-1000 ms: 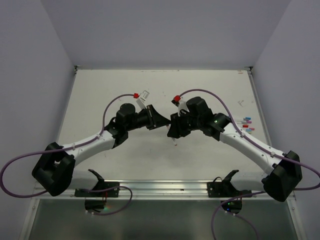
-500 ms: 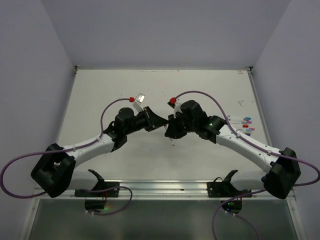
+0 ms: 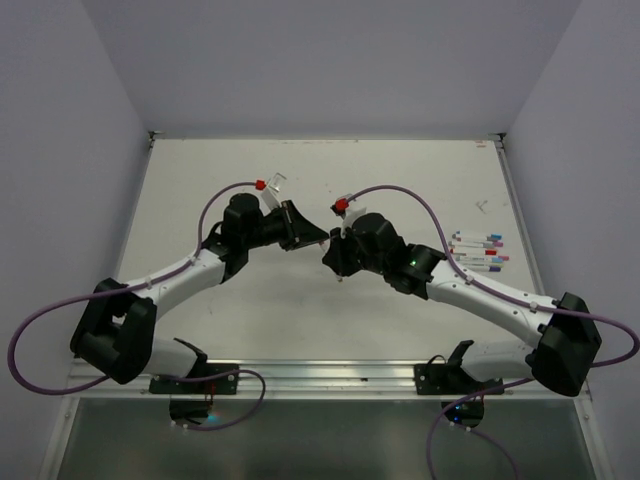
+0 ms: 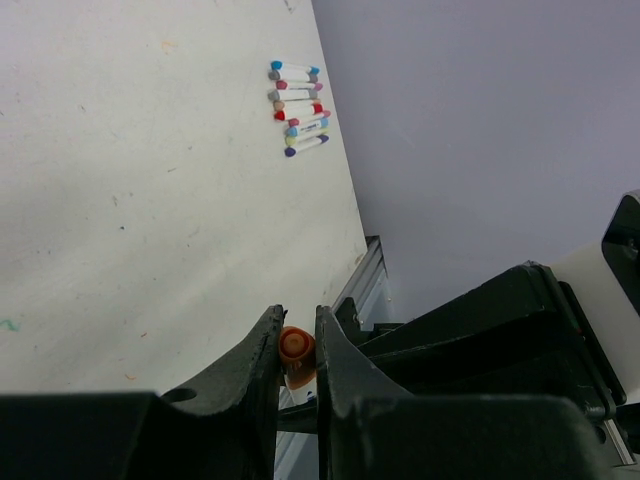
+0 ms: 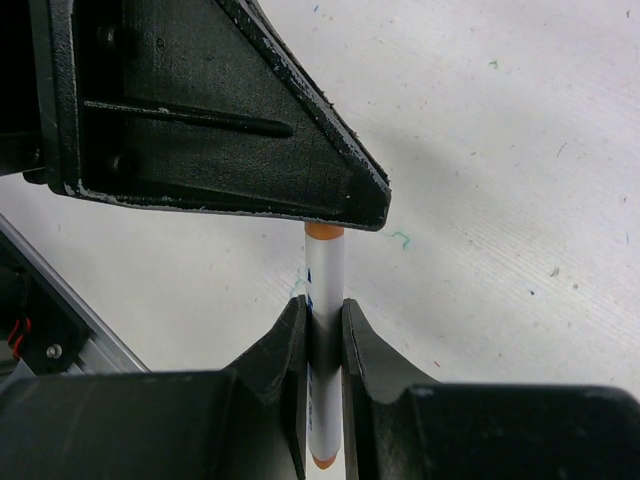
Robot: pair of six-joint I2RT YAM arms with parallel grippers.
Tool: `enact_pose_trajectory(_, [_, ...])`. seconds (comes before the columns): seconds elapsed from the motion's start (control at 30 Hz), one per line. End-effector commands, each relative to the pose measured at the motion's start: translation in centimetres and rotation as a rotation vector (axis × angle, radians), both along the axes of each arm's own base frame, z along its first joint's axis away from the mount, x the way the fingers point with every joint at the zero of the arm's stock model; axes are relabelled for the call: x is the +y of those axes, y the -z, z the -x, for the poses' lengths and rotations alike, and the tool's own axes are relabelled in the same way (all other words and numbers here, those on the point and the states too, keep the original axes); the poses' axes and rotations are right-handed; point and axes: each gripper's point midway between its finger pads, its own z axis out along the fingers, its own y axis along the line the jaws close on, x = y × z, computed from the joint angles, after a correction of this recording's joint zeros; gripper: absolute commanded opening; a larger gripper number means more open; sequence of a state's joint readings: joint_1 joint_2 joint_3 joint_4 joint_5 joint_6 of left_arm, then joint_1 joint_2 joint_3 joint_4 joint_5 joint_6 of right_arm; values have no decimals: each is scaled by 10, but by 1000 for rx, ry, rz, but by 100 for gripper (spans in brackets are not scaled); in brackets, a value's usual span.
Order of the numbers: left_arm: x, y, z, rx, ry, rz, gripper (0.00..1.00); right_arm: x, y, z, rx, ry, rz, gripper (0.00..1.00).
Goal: Open the pen caps
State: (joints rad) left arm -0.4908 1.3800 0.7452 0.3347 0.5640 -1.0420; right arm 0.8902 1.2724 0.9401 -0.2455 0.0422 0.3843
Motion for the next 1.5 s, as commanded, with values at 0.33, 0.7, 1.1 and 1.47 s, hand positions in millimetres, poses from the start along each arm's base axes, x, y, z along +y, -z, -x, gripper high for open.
enact_pose_trajectory(0.33, [81,-81,-85,-305,-493,78,0,-22,64,68,274,-92,98,0])
enact_pose_trajectory(0.7, [88,-89,-95,-203,-491,204,0,-27,87,82,304,-96,148,0])
enact_pose_trajectory(1.1, [123,-108,-108,-241,-548,213,0,-29,96,98,332,-141,125,0])
enact_pose_trajectory(1.47, [107,-93,-67,-331,-349,66,51,-17,45,84,236,-130,28,0])
